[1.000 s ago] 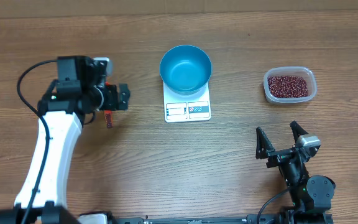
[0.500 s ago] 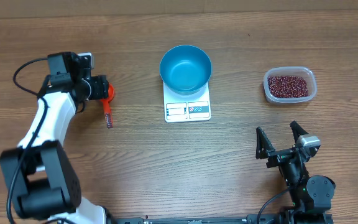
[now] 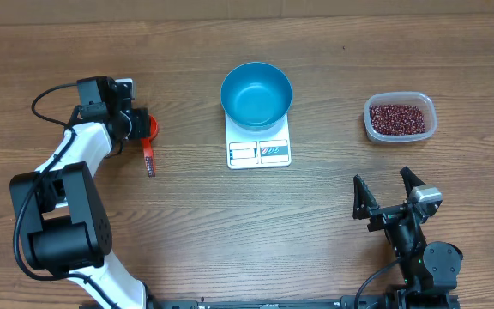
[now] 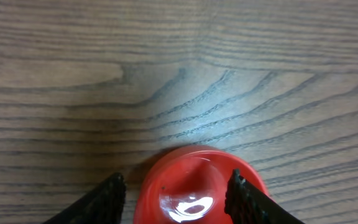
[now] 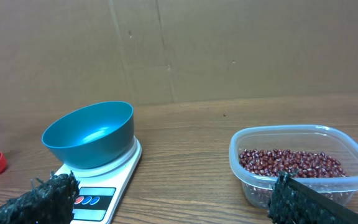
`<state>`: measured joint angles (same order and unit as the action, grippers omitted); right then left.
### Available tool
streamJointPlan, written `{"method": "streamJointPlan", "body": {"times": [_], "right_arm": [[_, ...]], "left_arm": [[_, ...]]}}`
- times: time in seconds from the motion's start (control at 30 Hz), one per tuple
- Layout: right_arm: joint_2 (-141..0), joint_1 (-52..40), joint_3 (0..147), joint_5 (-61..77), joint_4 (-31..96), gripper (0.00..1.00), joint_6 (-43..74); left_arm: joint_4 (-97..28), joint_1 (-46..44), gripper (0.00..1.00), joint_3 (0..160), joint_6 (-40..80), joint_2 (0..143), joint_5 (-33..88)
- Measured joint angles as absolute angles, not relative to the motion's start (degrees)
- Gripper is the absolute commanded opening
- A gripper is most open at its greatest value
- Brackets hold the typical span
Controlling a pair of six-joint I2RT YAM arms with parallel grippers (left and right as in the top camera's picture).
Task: Scoop item into bowl and weigh 150g on scale
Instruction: 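Lift the red scoop with left gripper toward the scale center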
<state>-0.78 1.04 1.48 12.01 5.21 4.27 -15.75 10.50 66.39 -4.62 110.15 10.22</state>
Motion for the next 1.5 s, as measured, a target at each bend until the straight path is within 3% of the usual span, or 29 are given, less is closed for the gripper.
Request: {"method": "streamJointPlan", "body": {"times": [0.13, 0.43, 0.73, 0.93, 1.27, 1.5], "right_arm": [[-0.8, 1.0, 1.5, 12.0, 5.2, 1.00, 4.3], [-0.8, 1.0, 1.5, 12.0, 5.2, 1.00, 4.3], [-0.8, 1.0, 1.5, 12.0, 5.2, 1.00, 4.3], [-0.8, 1.0, 1.5, 12.0, 5.2, 1.00, 4.3], [-0.8, 1.0, 1.5, 12.0, 5.2, 1.00, 4.3], [-0.8, 1.0, 1.5, 12.0, 5.1, 1.00, 4.3]], "left_arm": [[-15.3, 10.5, 0.50, 66.4, -4.6, 111.6, 9.6], [-14.0, 10.5, 0.04, 66.8, -3.5, 113.5, 8.9], [-15.9, 10.5, 0.04, 68.4, 3.1, 113.4, 8.9], [-24.9, 10.5, 0.04, 72.5, 11.7, 108.4, 9.2], [-39.8, 10.5, 0.04, 75.8, 30.9, 87.9, 14.3], [-54.5, 10.5, 0.04, 75.9, 46.2, 84.2, 16.6]]}}
